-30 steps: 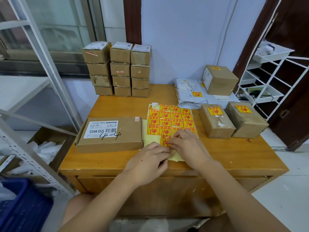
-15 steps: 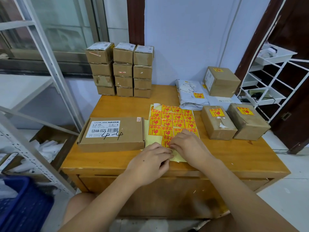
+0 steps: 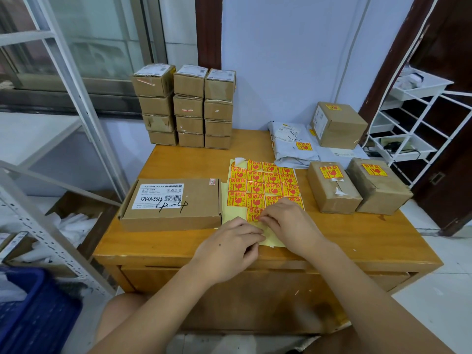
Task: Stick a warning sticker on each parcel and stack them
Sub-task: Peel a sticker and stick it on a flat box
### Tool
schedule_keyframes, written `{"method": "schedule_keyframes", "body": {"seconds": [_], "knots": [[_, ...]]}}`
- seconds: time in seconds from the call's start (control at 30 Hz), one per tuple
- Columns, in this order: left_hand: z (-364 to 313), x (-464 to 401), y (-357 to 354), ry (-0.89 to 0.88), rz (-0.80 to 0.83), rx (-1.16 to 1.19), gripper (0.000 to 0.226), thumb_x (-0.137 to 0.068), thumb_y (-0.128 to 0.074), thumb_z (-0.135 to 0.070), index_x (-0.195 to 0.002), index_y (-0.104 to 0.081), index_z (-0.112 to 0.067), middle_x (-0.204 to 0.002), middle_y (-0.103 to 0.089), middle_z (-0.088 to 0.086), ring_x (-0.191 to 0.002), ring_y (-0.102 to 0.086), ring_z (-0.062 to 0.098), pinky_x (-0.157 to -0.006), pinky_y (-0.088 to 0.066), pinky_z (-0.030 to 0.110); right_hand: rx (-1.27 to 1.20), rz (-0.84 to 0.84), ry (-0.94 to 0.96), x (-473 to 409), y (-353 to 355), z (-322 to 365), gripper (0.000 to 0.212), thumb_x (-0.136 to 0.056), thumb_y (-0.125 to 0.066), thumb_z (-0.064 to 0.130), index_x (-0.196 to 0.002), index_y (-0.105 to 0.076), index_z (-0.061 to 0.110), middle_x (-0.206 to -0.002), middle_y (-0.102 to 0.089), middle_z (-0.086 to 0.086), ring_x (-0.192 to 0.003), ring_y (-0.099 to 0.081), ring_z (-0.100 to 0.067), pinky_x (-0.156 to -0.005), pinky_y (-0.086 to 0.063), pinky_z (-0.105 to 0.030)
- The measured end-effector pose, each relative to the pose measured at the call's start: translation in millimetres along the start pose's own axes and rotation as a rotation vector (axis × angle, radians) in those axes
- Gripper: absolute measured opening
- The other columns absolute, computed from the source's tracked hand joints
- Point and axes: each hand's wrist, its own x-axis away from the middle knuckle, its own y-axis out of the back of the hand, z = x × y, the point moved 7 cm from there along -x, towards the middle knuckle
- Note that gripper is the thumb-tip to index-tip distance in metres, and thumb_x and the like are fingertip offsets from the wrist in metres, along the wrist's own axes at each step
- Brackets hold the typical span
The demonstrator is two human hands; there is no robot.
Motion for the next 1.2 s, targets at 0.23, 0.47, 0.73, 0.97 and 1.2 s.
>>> {"method": "schedule_keyframes", "body": {"seconds": [0.23, 0.47, 0.73, 0.97, 1.2], "knots": [[-0.1, -0.3, 0.3, 0.007, 0.016, 0.003, 0.031, -0.102, -0.052, -0.031, -0.124, -0.074, -0.028, -0.126, -0.068, -0.018, -0.118, -0.048, 0.004, -0.101, -0.047, 0.024, -0.021, 0.006, -0.037, 0.0, 0.1, -3.2, 0.017, -0.102, -0.057, 0.028, -0.100, -0.072, 0.021, -0.090, -0.070, 0.010, -0.092, -0.050, -0.010, -0.080, -0.046, -0.029], [-1.2, -0.3, 1.5, 0.021, 0.024, 0.007, 0.032, -0.102, -0.052, -0.031, -0.125, -0.074, -0.027, -0.126, -0.068, -0.018, -0.118, -0.049, 0.004, -0.101, -0.047, 0.025, -0.051, 0.012, -0.116, -2.0, 1.7, -5.8, 0.018, -0.104, -0.052, 0.031, -0.103, -0.067, 0.022, -0.087, -0.063, 0.005, -0.089, -0.049, -0.009, -0.073, -0.044, -0.029], [0.6, 0.1, 0.5, 0.039, 0.044, 0.016, 0.033, -0.103, -0.051, -0.032, -0.129, -0.071, -0.028, -0.130, -0.066, -0.019, -0.120, -0.046, 0.002, -0.103, -0.047, 0.025, -0.221, 0.042, -0.225, -5.9, 0.9, -16.6, 0.012, -0.104, -0.054, 0.024, -0.100, -0.065, 0.020, -0.088, -0.067, 0.007, -0.086, -0.057, -0.013, -0.074, -0.049, -0.033], [0.5, 0.3, 1.5, 0.048, 0.041, 0.007, 0.033, -0.103, -0.051, -0.034, -0.129, -0.071, -0.031, -0.130, -0.065, -0.021, -0.121, -0.045, 0.001, -0.103, -0.046, 0.023, -0.377, 0.025, -0.350, -6.4, 3.9, -24.6, 0.011, -0.104, -0.055, 0.023, -0.096, -0.062, 0.019, -0.087, -0.071, 0.001, -0.067, -0.058, -0.007, -0.059, -0.042, -0.020], [-0.9, 0.2, 3.5, 0.044, 0.033, 0.008, 0.033, -0.103, -0.052, -0.034, -0.129, -0.071, -0.031, -0.130, -0.065, -0.021, -0.121, -0.045, -0.001, -0.103, -0.045, 0.021, -0.550, -0.108, -0.490, -1.7, 8.8, -34.1, 0.015, -0.103, -0.056, 0.024, -0.091, -0.065, 0.021, -0.084, -0.071, 0.005, -0.075, -0.063, -0.017, -0.065, -0.048, -0.029]]}}
